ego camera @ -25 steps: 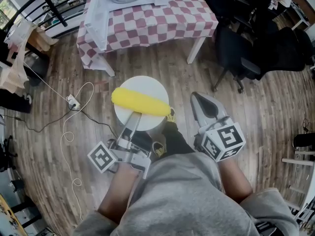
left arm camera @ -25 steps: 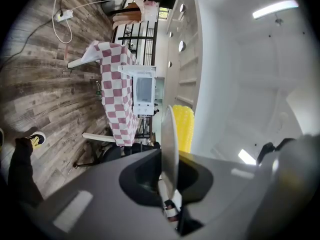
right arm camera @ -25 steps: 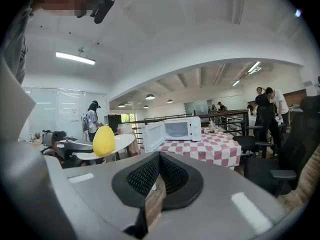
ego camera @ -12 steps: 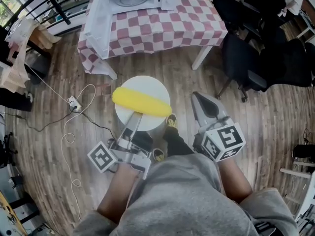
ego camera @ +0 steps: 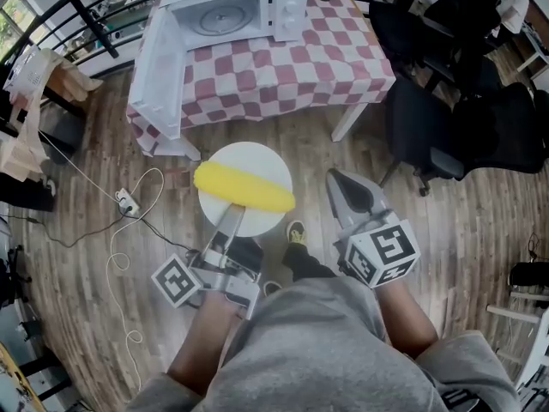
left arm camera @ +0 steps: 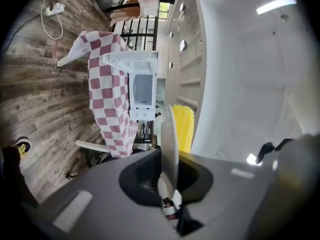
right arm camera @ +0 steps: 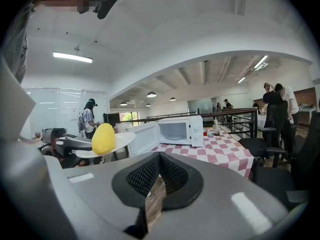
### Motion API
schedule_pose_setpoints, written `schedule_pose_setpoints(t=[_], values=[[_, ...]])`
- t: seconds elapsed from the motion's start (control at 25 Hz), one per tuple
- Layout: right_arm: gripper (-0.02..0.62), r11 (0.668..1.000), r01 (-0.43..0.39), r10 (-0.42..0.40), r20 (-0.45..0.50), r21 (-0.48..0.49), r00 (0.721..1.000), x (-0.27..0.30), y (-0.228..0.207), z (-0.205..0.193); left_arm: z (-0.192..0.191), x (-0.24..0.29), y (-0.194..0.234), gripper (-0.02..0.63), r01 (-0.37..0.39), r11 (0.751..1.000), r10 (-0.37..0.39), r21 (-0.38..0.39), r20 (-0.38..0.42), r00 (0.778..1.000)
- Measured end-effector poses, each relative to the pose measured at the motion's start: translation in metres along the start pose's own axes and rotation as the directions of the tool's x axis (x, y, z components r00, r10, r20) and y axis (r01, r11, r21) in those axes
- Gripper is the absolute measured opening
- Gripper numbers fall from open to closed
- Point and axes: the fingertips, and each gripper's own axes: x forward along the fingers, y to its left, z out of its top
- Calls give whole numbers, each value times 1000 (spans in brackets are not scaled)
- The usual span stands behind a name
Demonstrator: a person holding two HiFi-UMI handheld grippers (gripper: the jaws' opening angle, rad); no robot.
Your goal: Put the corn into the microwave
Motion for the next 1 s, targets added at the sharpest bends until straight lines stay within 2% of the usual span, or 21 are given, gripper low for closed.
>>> schedule_pose_setpoints(t=[0.36, 1.0], values=[[-3, 1000, 4, -4, 1, 7, 1000, 32, -44, 15, 12, 53, 4, 20, -10, 1000, 10, 5, -9, 1000], [-3, 999, -34, 34, -7, 18, 999, 86, -97, 26, 35, 121, 14, 20, -32, 999, 31, 14, 29, 999]])
